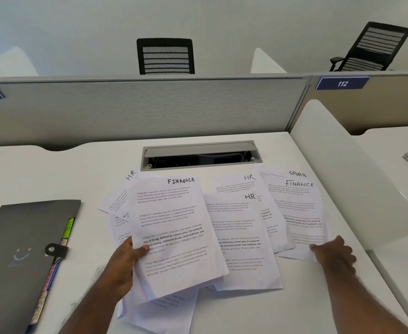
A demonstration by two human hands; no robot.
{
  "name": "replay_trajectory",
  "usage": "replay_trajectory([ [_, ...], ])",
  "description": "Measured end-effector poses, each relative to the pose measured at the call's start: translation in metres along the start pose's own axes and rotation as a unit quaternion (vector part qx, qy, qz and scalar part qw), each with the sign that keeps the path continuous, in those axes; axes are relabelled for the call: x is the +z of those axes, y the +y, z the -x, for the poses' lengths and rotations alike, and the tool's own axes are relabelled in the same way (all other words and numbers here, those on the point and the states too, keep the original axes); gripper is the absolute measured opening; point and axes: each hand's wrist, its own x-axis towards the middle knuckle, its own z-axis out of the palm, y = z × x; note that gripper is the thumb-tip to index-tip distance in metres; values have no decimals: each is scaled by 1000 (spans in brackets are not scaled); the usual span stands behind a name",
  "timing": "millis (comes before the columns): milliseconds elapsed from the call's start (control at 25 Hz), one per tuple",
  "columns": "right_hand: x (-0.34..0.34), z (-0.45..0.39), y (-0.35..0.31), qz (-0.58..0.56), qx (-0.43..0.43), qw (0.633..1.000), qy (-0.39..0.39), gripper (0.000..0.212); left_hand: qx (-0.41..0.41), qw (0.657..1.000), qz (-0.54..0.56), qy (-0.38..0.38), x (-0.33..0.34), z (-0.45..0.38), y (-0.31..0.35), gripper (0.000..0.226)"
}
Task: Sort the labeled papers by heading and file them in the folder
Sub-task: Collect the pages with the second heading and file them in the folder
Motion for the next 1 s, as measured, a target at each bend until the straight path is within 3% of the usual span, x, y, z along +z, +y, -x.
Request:
replay_trajectory([
  [160, -12, -12, 7, -41, -61, 997, 14, 34, 1, 1000, -5, 7, 0, -4, 0, 41],
  [320, -39, -8, 1, -170, -90, 976, 105, 35, -1, 1000, -10, 10, -6, -7, -1, 41],
  [400, -54, -5, -7, -217, -142, 952, 163, 40, -2, 1000, -8, 9, -8, -8, -2, 42],
  [560, -82, 10, -31, -351, -225, 874, 248, 32, -5, 1000, -2, 9, -7, -9, -4, 42],
  [680, -79, 21, -58, -435, -243, 847, 186, 29, -9, 1000, -4, 4, -2, -10, -5, 41],
  [800, -53, 42, -75, -495, -228, 838, 34, 12, -3, 1000, -7, 0, 9, -10, -4, 40],
  [920, -17, 92, -80, -512, -207, 825, -124, 15, -1, 1000, -6, -1, 20, -10, -3, 38],
  [1000, 5, 129, -80, -489, -211, 825, -187, 16, -6, 1000, -13, -1, 26, -10, -3, 38],
])
